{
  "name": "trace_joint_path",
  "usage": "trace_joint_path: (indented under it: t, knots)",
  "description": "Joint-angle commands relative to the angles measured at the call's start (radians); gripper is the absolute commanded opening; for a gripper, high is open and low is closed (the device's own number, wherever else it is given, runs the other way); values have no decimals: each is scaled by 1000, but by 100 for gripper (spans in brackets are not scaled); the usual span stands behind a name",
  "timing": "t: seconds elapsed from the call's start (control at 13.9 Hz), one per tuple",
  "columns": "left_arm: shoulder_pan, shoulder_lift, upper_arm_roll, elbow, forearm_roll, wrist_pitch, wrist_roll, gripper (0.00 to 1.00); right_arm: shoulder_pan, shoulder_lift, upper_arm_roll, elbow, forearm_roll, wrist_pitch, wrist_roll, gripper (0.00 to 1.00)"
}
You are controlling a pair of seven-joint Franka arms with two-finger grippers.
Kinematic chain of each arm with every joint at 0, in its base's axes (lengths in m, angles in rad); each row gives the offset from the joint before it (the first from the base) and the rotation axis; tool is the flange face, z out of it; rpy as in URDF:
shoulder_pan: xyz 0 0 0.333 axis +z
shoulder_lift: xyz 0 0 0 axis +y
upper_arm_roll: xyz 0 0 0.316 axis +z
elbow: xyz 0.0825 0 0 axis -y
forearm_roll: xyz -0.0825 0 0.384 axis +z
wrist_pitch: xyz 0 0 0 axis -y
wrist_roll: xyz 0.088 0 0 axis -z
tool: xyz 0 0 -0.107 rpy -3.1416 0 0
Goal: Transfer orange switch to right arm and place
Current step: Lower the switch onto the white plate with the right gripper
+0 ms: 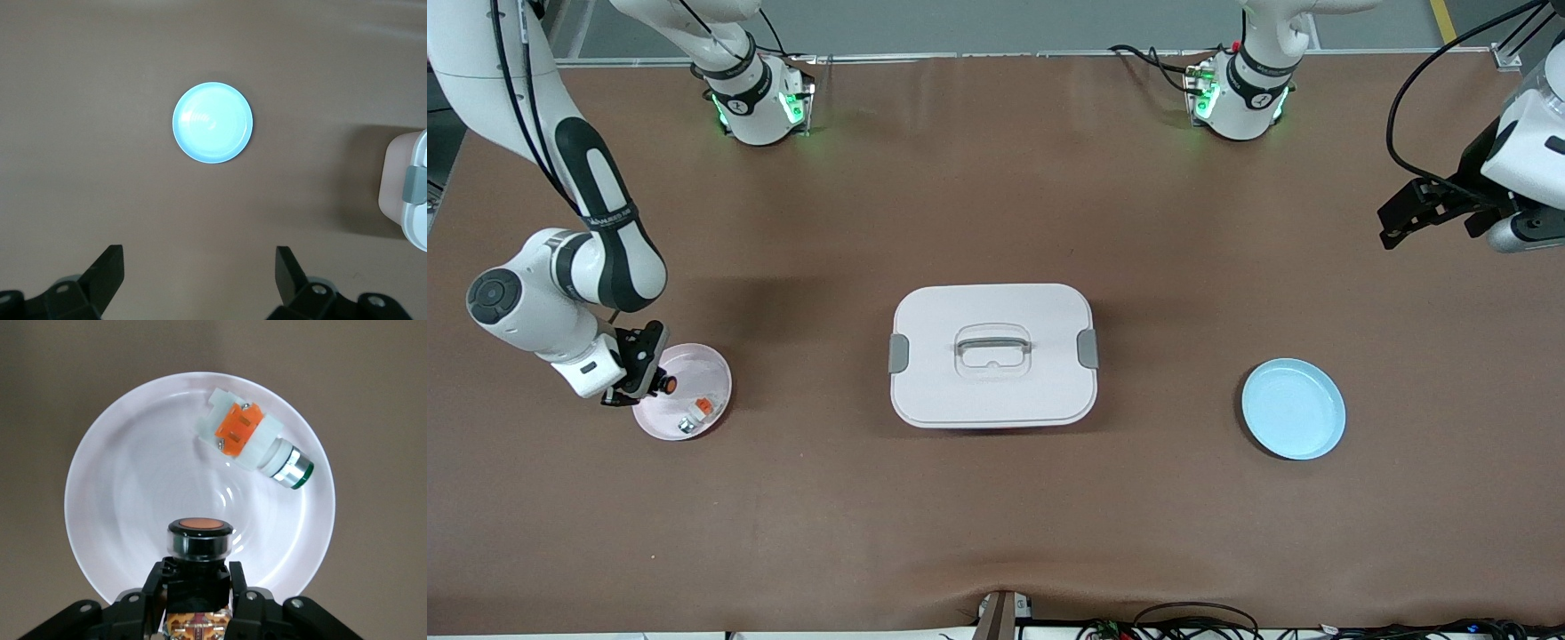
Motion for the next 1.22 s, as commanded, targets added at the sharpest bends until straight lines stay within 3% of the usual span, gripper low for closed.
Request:
trace_joint_path:
  t: [0.0, 0.22, 1.15]
  knots:
    - [0, -16, 3, -2, -14, 8, 11, 100, -24, 4, 21, -9, 85, 9, -85, 0]
    - [0, -17, 1, -2, -14, 8, 13, 100, -22, 25, 19, -6, 181, 9, -177, 0]
    - [-13, 1, -2, 33, -13, -27, 2, 100, -17, 79, 19, 3, 183, 78, -202, 0]
